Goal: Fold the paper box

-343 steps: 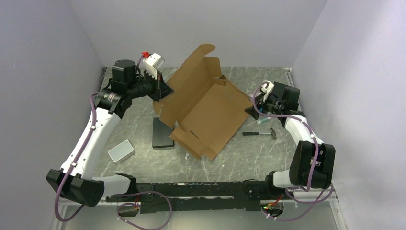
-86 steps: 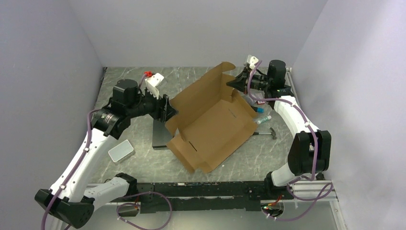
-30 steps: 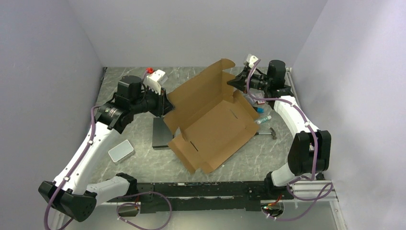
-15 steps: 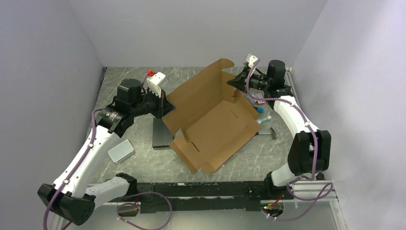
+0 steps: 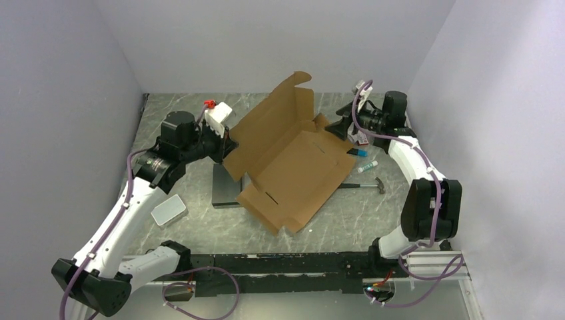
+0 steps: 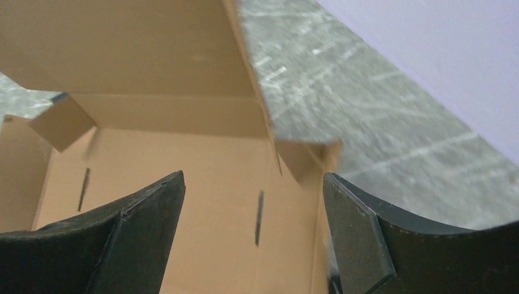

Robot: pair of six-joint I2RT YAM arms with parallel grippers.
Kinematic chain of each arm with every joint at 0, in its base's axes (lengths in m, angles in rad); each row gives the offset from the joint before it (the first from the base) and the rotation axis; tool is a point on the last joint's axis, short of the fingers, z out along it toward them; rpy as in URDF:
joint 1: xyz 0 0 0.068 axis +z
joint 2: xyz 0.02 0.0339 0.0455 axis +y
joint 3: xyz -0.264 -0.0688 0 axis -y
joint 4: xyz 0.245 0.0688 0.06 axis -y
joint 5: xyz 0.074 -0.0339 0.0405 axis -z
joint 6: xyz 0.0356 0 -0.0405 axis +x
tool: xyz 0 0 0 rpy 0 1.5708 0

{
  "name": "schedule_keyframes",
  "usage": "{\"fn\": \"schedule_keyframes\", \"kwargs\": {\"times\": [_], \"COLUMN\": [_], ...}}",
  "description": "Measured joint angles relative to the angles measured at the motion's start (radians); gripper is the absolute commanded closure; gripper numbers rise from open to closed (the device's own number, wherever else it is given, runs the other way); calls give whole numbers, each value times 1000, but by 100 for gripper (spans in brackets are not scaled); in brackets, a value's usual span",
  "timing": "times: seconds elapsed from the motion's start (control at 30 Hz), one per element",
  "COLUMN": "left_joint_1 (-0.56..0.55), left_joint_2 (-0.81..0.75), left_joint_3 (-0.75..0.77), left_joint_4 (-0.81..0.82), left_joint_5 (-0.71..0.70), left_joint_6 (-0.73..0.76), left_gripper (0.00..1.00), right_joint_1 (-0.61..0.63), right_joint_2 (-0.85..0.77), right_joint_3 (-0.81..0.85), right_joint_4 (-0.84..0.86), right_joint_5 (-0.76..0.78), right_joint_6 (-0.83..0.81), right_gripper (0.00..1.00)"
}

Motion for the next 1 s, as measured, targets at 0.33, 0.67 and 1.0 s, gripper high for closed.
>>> {"fn": "schedule_keyframes", "kwargs": {"times": [0.33, 0.67, 1.0], "left_joint_1": [0, 0, 0], "left_joint_2": [-7, -26, 3], "left_joint_3": [-13, -13, 109], "left_joint_4": [47, 50, 9], "left_joint_5": [11, 40, 19], "left_joint_6": [131, 198, 263], "left_gripper": [100, 100, 100], "right_joint_1": [-83, -61, -61], "right_joint_2": [181, 215, 98], "right_joint_3": [-1, 34, -14], "right_joint_4": [-110, -133, -27], "right_joint_5": [149, 214, 187], "right_joint_6": [-43, -89, 26], "right_gripper": [18, 93, 100]}}
